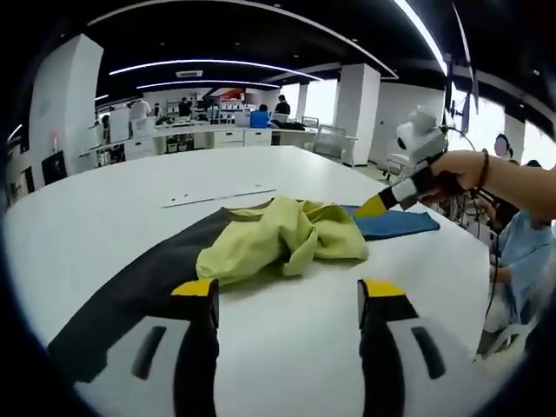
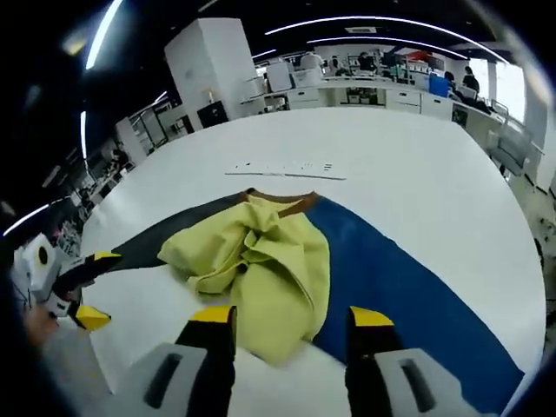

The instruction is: Fold the garment on the visible template until the final outline fits inside the template.

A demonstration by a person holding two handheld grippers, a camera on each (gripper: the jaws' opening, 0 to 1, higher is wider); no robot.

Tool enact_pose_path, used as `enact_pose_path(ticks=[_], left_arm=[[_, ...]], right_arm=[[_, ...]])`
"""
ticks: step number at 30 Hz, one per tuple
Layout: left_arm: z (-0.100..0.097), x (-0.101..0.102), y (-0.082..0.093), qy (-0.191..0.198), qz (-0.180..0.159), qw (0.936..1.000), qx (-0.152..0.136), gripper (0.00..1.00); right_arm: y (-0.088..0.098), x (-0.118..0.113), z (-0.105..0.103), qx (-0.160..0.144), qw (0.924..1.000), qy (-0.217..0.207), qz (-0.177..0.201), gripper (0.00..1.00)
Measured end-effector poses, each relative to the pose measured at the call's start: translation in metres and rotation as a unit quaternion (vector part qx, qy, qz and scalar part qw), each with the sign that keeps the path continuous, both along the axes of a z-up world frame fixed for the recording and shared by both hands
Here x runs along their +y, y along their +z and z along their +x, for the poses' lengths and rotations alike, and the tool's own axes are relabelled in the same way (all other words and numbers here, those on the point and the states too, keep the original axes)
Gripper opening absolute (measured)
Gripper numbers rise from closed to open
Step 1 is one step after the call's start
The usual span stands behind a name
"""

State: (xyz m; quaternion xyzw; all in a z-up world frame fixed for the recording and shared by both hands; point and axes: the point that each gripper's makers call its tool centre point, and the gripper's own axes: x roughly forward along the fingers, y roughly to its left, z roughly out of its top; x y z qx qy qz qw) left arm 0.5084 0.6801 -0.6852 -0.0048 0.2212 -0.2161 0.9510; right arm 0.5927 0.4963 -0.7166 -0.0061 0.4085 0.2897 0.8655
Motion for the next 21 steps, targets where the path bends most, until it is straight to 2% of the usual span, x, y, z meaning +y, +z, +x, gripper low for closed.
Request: enact_pose_path(ticks=[5,8,12,17,21], left_arm=[[0.014,-0.017,-0.004,0.011,-0.013,0.9999,0.001,0.56],[0.022,-0.027,-0.011,0.012,-0.003,0.9999,0.004,0.52],[0.030,-0.037,-0.017,0.013,-0.006,0.9999,0.006,0.47],[0.038,-0.045,-0.030,0.018,0.002,0.9998,0.013,0.39],[0.041,-0.050,-0.041,0.020,0.003,0.9994,0.027,0.37]], right_arm=[[-0.007,-0.005,-0.014,0.003,0.9999,0.002,0.009,0.45],[-0.013,-0.006,-0.020,0.006,0.9999,0.002,0.013,0.44],[-0.021,-0.005,-0.029,0.014,0.9995,0.001,0.028,0.40],[-0.029,-0.006,-0.034,0.011,0.9994,0.000,0.033,0.34],[-0.035,-0.004,-0.037,0.008,0.9992,0.000,0.040,0.29]])
